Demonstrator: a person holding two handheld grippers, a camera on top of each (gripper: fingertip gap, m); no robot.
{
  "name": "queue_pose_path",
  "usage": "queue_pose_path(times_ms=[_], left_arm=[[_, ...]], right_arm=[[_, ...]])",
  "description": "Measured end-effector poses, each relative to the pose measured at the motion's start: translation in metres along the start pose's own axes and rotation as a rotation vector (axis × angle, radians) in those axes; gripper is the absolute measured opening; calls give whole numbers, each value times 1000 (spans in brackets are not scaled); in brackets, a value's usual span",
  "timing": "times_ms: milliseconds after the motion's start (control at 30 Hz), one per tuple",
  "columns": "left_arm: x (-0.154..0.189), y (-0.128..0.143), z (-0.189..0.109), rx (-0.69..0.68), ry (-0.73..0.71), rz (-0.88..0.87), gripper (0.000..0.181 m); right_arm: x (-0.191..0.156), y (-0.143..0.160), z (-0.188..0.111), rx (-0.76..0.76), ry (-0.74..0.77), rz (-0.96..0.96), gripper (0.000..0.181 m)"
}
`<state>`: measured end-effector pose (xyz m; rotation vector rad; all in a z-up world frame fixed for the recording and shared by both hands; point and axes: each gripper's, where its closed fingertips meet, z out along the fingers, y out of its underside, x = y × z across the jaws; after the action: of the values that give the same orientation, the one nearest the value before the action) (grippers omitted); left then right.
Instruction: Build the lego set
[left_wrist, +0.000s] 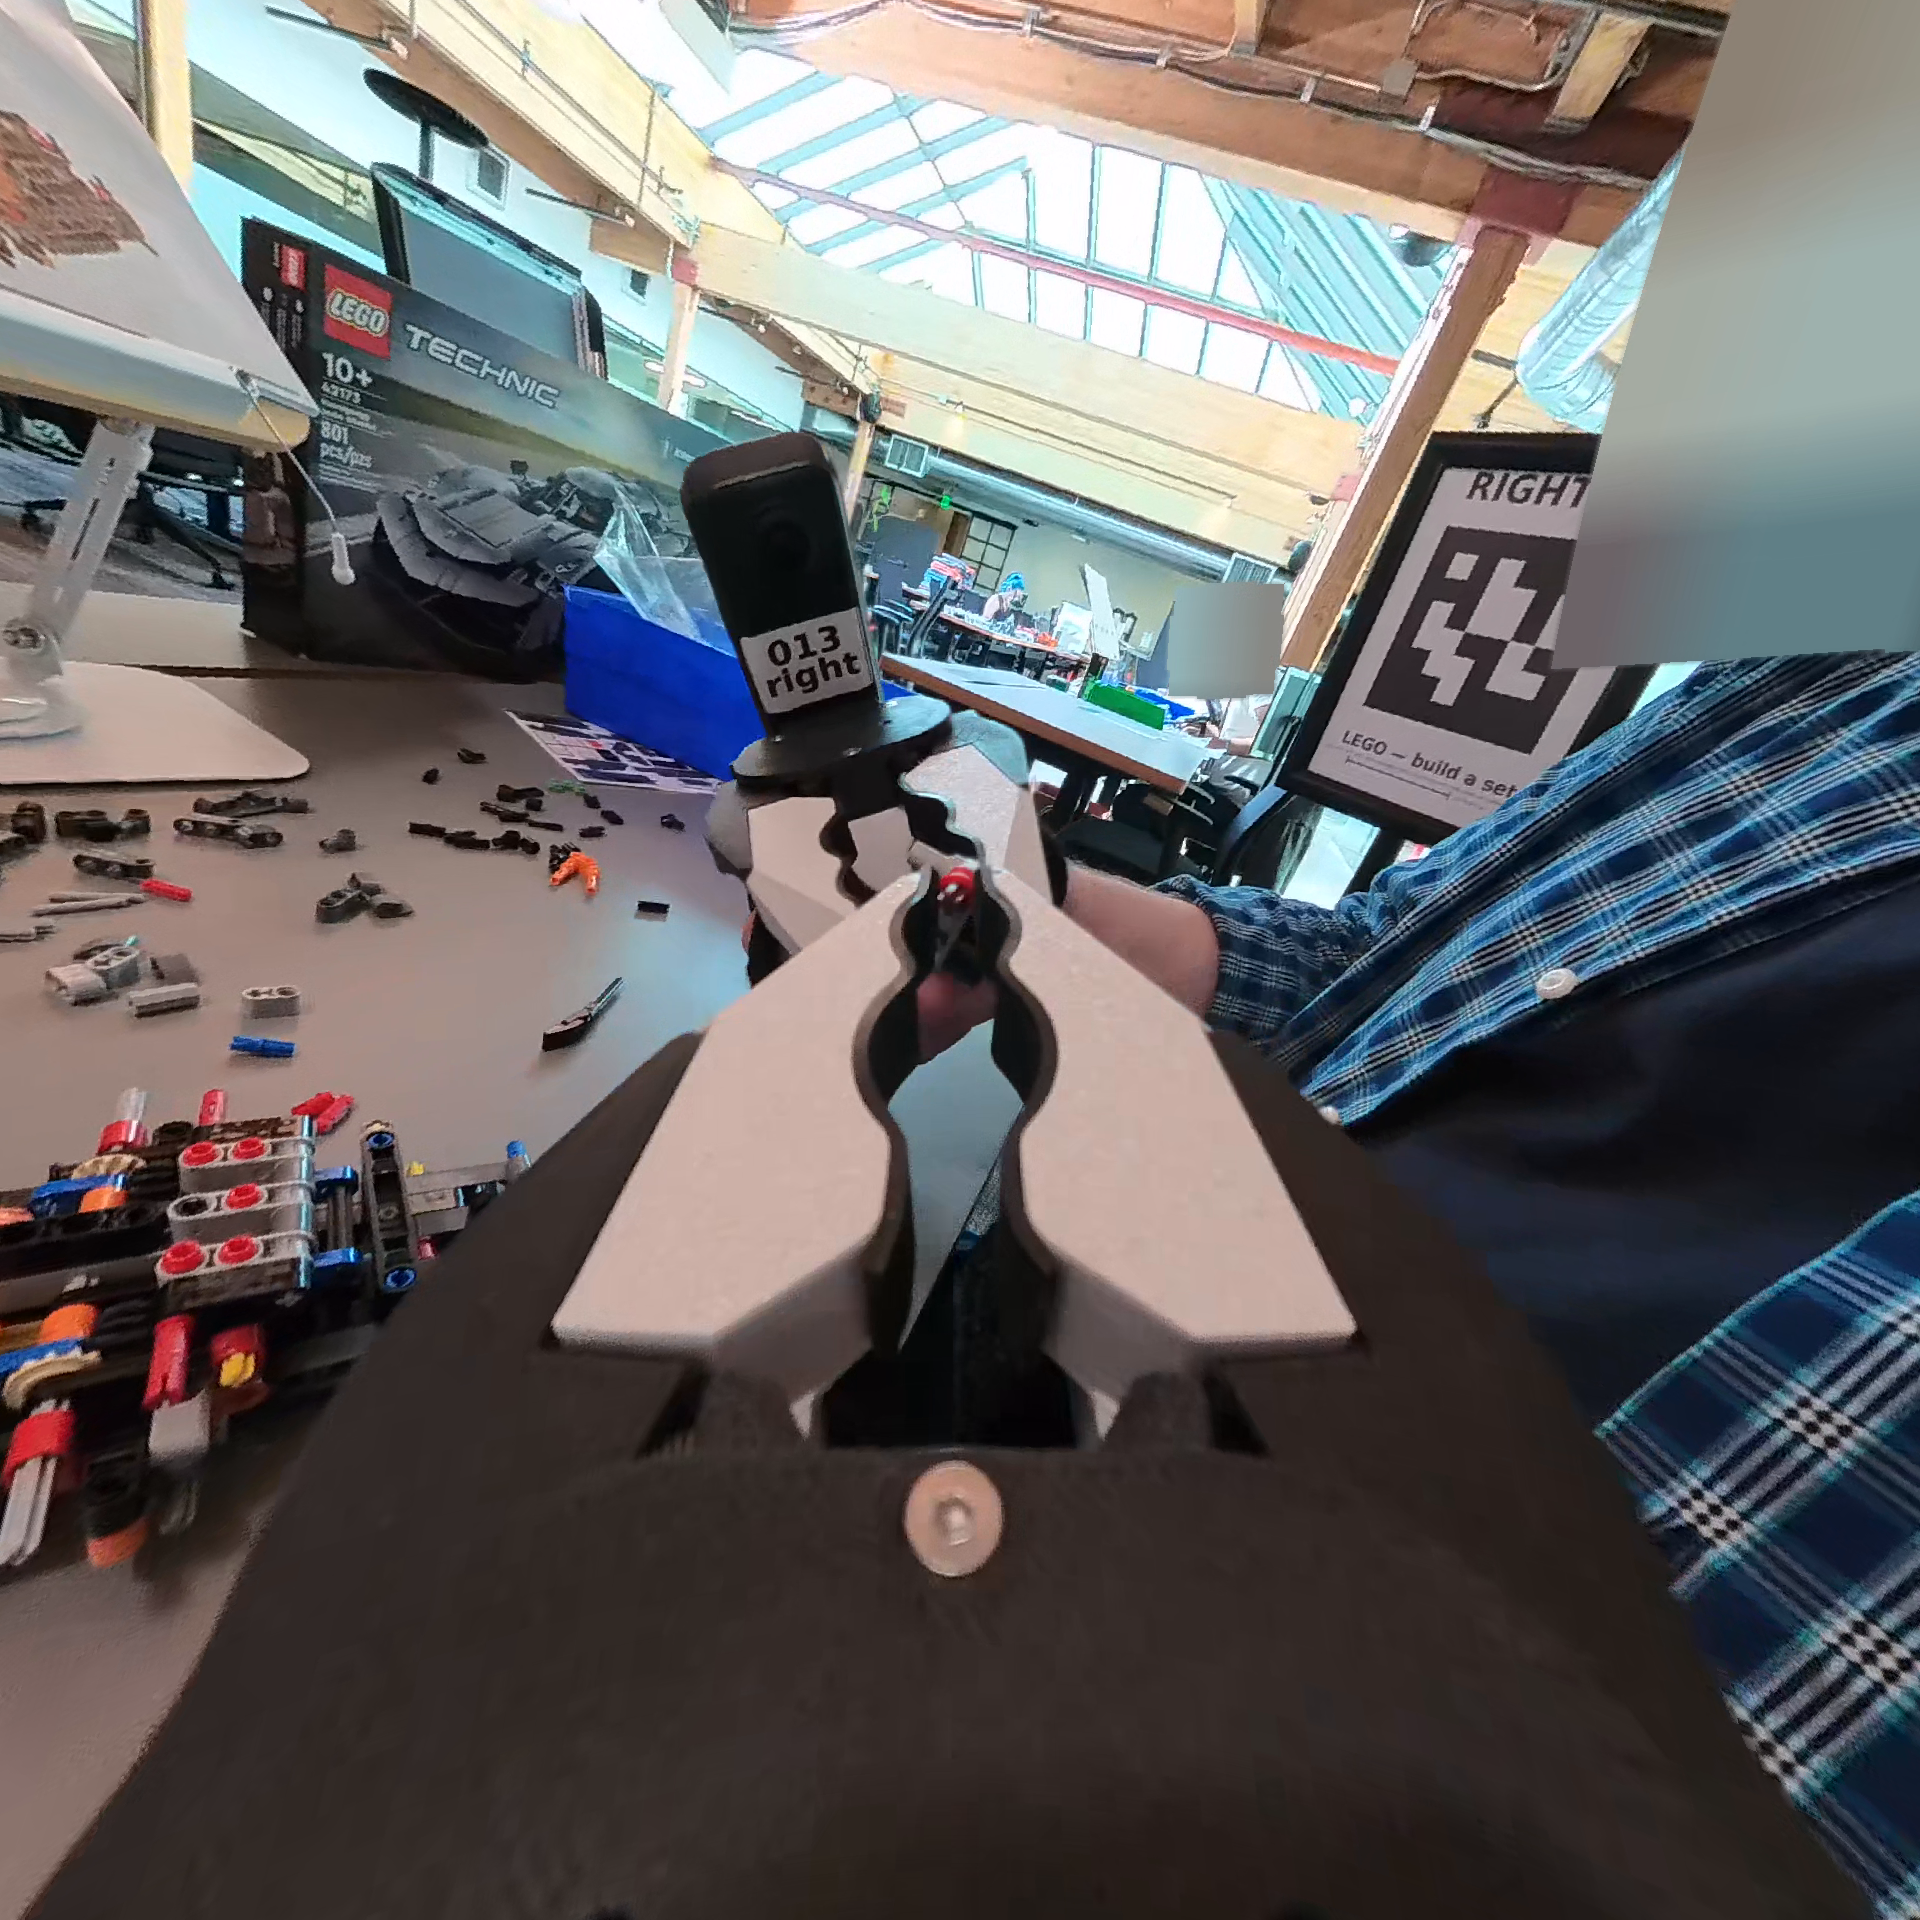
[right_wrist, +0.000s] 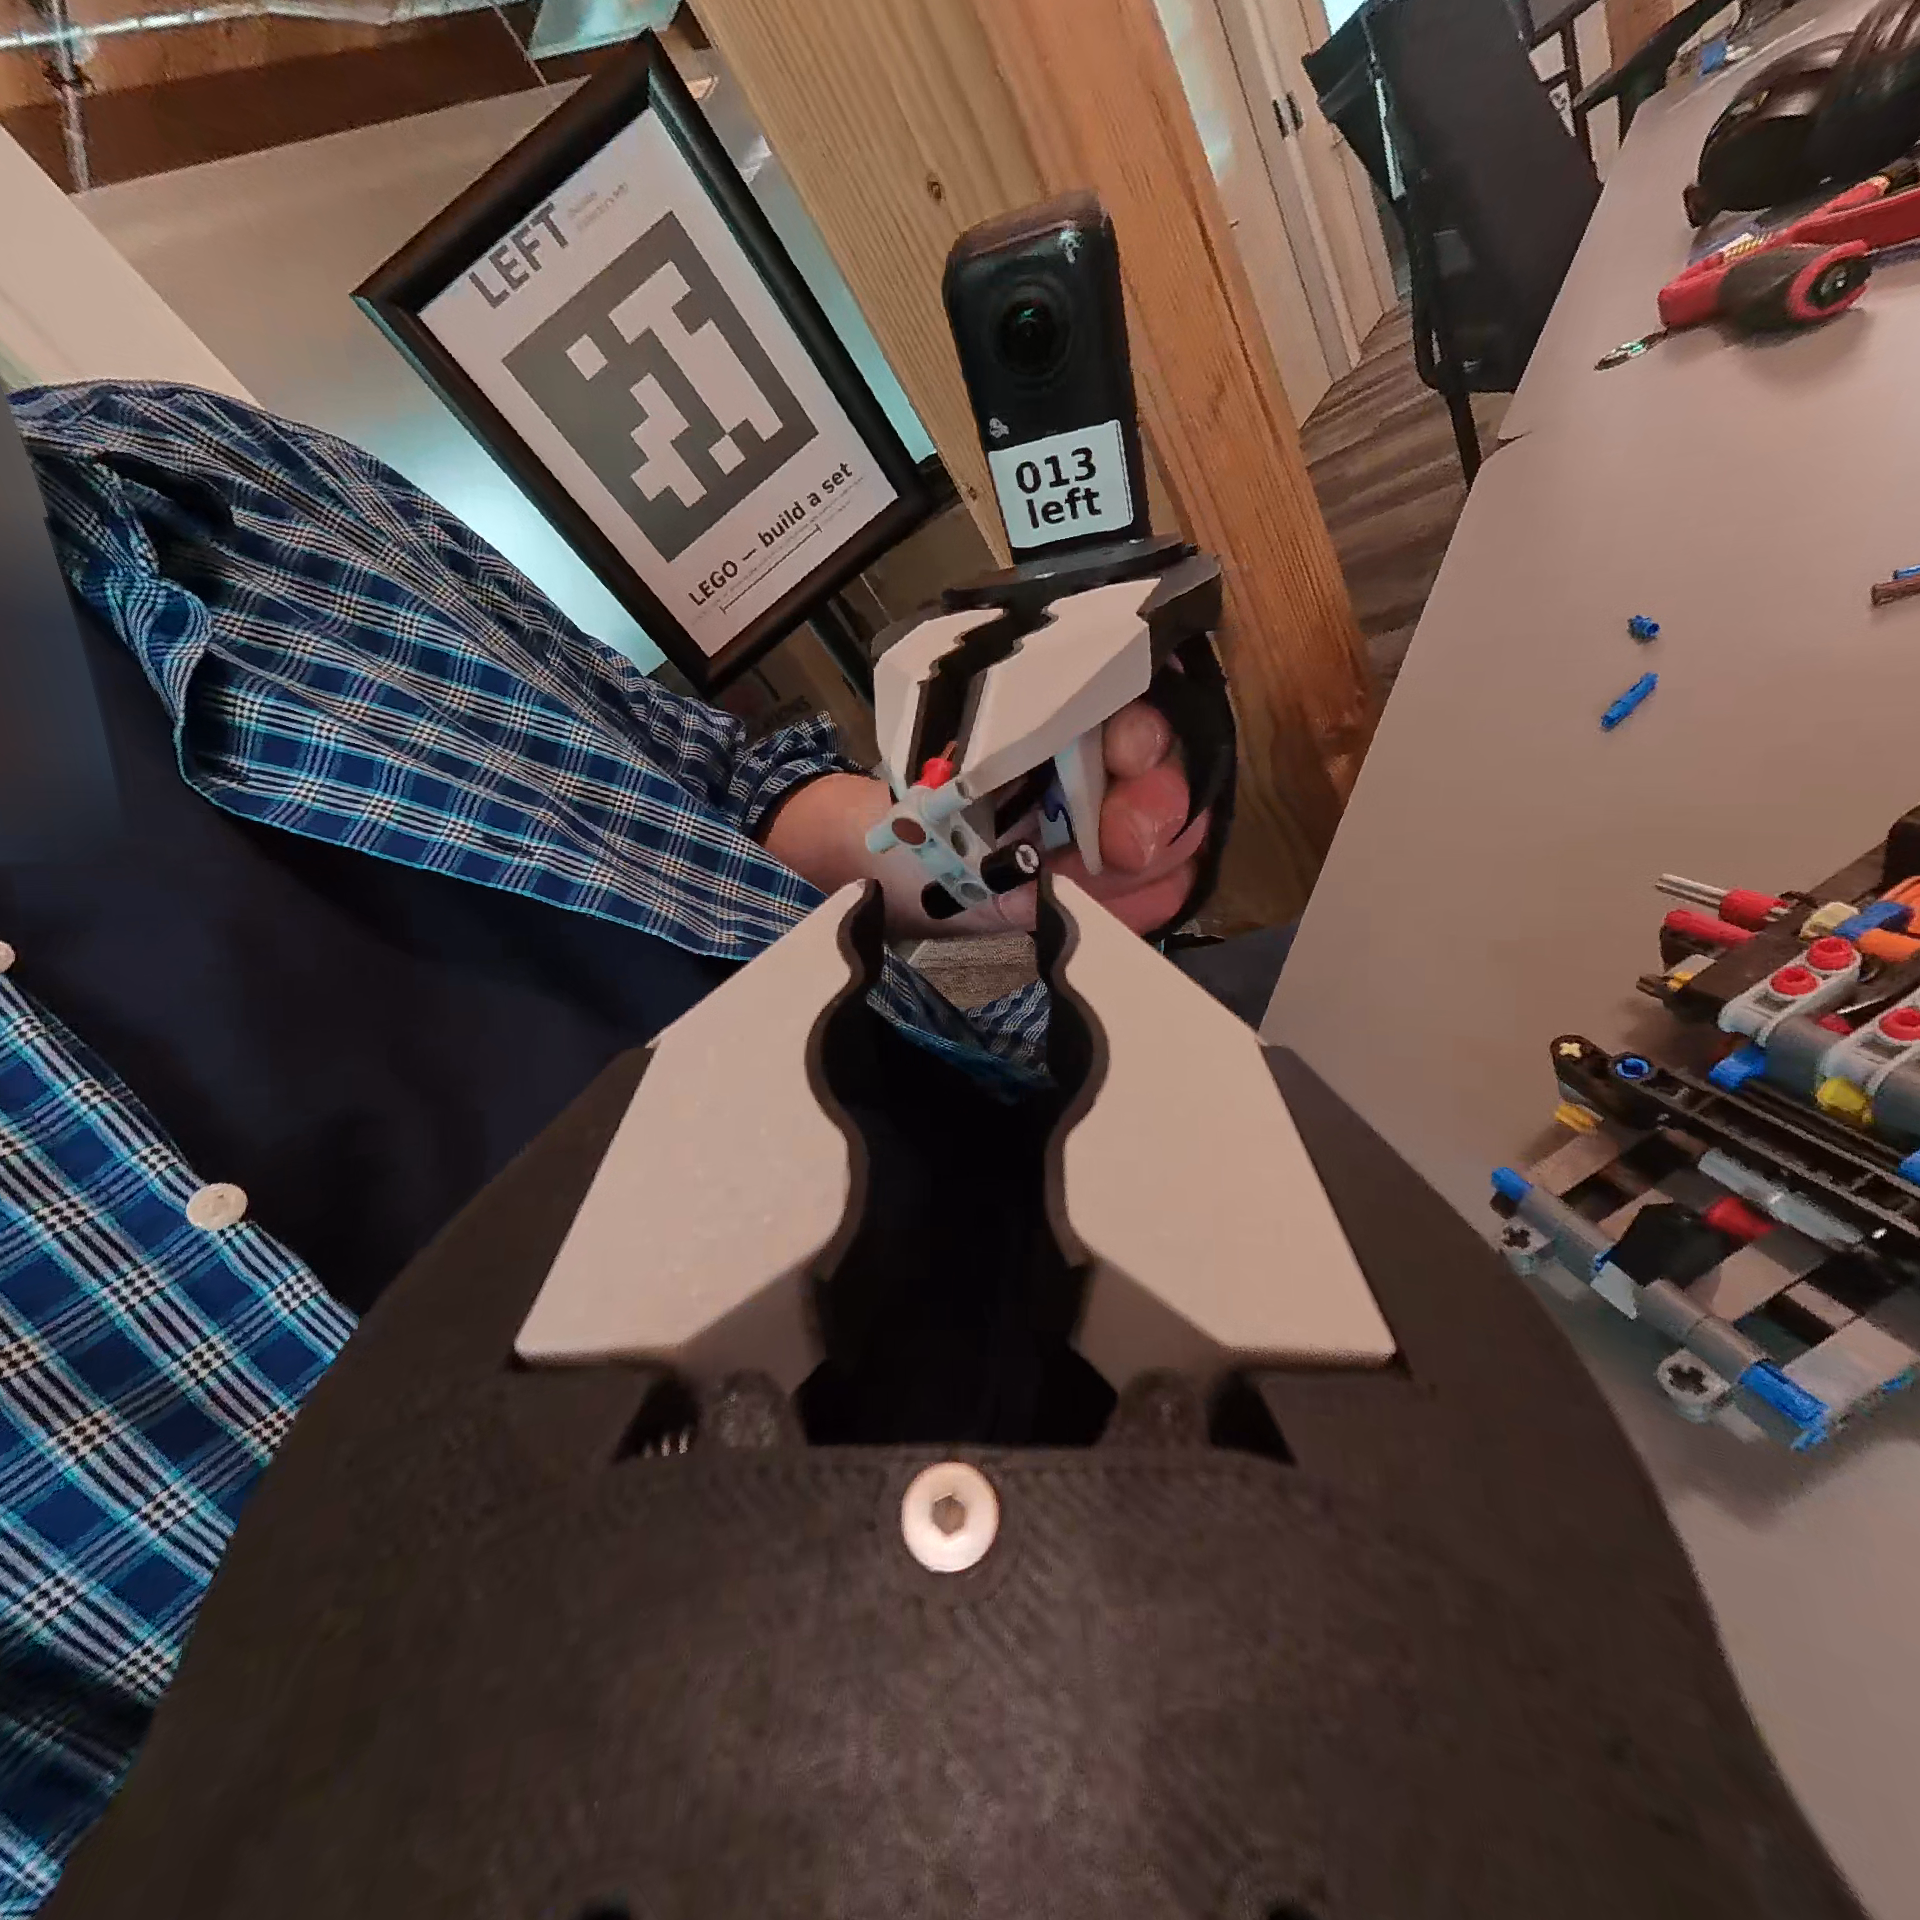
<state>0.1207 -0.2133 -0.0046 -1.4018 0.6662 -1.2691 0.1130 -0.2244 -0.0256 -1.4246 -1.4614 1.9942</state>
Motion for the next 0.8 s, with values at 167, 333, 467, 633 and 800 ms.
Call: queue_pose_path(times_ms=[167, 333, 467, 633, 800], left_arm=[[1, 3, 1, -9, -1, -2, 6], [-2, 3, 0, -9, -5, -10, 6], [-3, 5, -1, -12, -3, -16, 6], [-5, 6, -1, -9, -3, -30, 6], [-8, 7, -5, -4, -20, -36, 6]], right_arm=[[5, -1, 0, 1, 26, -21, 18], [8, -2, -2, -3, 55, -52, 17], [11, -2, -3, -9, 85, -83, 13], [16, -4, -5, -7, 113, -101, 6], [20, -3, -2, -19, 114, -88, 6]])
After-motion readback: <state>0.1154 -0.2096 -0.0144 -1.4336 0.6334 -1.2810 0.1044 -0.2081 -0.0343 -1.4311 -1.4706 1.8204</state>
